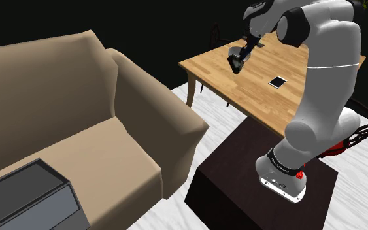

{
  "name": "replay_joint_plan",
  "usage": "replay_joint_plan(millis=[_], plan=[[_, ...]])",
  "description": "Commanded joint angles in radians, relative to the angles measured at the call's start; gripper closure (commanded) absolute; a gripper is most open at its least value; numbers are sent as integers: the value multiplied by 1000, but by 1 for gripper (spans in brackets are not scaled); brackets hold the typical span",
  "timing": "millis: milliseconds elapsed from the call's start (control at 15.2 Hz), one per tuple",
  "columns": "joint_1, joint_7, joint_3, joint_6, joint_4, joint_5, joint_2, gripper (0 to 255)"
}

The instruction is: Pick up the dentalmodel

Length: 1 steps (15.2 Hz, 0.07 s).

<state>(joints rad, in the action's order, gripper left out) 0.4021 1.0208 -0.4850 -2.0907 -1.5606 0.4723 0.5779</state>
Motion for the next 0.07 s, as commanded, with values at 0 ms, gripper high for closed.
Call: replay_joint_plan(millis=[0], plan=[[-1,-3,-1,7,5,-3,-3,255]])
